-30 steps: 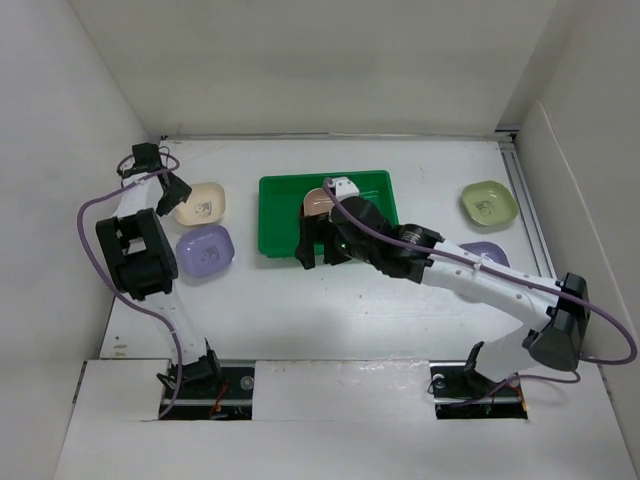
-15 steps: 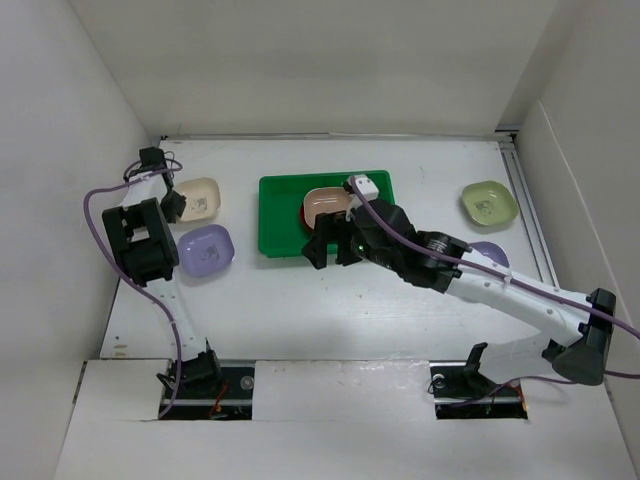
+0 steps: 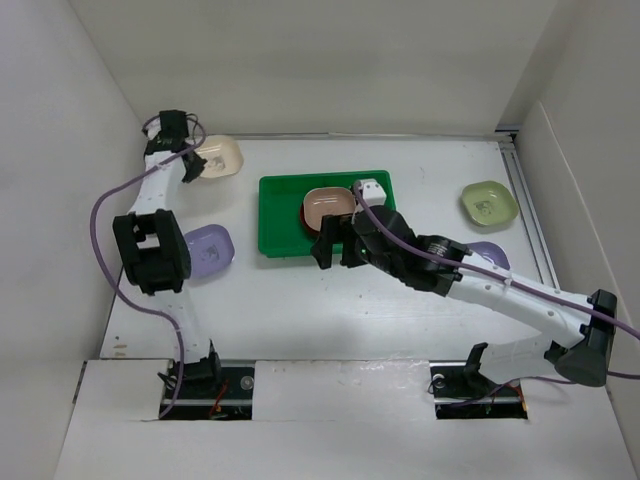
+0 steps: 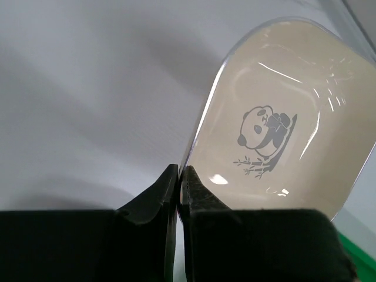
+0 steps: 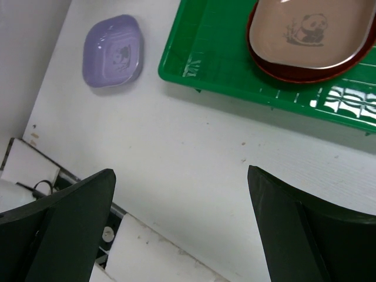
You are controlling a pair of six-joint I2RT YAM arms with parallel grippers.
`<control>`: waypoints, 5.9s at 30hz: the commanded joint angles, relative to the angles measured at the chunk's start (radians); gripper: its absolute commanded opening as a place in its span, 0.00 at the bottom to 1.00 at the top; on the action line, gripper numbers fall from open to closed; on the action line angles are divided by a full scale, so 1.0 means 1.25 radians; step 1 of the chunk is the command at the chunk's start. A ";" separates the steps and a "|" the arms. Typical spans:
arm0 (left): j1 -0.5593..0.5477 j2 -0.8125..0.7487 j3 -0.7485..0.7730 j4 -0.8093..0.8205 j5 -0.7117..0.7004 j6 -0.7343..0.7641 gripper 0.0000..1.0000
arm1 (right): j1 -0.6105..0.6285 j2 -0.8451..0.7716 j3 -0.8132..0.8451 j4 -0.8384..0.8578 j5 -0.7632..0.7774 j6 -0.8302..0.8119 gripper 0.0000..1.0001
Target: Place the plates into the plastic bin on the countertop
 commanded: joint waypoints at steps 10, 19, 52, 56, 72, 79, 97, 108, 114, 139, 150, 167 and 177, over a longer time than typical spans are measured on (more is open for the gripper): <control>-0.435 -0.346 -0.307 0.096 -0.045 -0.138 0.00 | -0.092 -0.158 0.035 -0.119 0.164 0.072 1.00; -0.531 -0.292 -0.382 0.182 -0.029 -0.204 0.00 | -0.258 -0.277 0.036 -0.184 0.129 0.033 1.00; -0.160 -0.748 -0.628 0.002 -0.133 -0.186 1.00 | -0.363 -0.237 -0.111 0.015 -0.176 -0.024 1.00; -0.030 -0.774 -0.685 0.010 -0.100 -0.131 1.00 | -0.303 -0.221 -0.120 0.053 -0.194 -0.024 1.00; 0.043 -0.607 -0.798 0.082 -0.056 -0.238 0.85 | -0.253 -0.222 -0.111 0.076 -0.228 -0.055 1.00; 0.043 -0.513 -0.849 0.163 -0.048 -0.268 0.56 | -0.253 -0.259 -0.111 0.059 -0.228 -0.063 1.00; -0.018 -0.606 -0.684 0.121 -0.153 -0.302 0.00 | -0.295 -0.253 -0.073 -0.003 -0.169 -0.063 1.00; -0.350 -0.466 -0.390 0.130 -0.147 -0.301 0.00 | -0.478 -0.211 -0.034 -0.051 -0.128 -0.055 1.00; -0.464 -0.324 -0.342 0.163 -0.139 -0.472 0.00 | -0.606 -0.188 0.005 -0.076 -0.170 -0.064 1.00; -0.600 -0.288 -0.248 0.093 -0.156 -0.607 0.88 | -0.725 -0.127 0.020 -0.057 -0.214 -0.064 1.00; -0.641 -0.452 -0.206 0.072 -0.158 -0.205 1.00 | -0.875 0.141 0.105 -0.023 -0.093 -0.054 1.00; -0.555 -0.569 -0.372 0.062 -0.086 -0.042 1.00 | -0.916 0.595 0.340 -0.108 -0.094 -0.103 0.92; -0.555 -0.576 -0.428 0.085 -0.086 -0.042 1.00 | -0.867 0.704 0.397 -0.112 -0.083 -0.111 0.55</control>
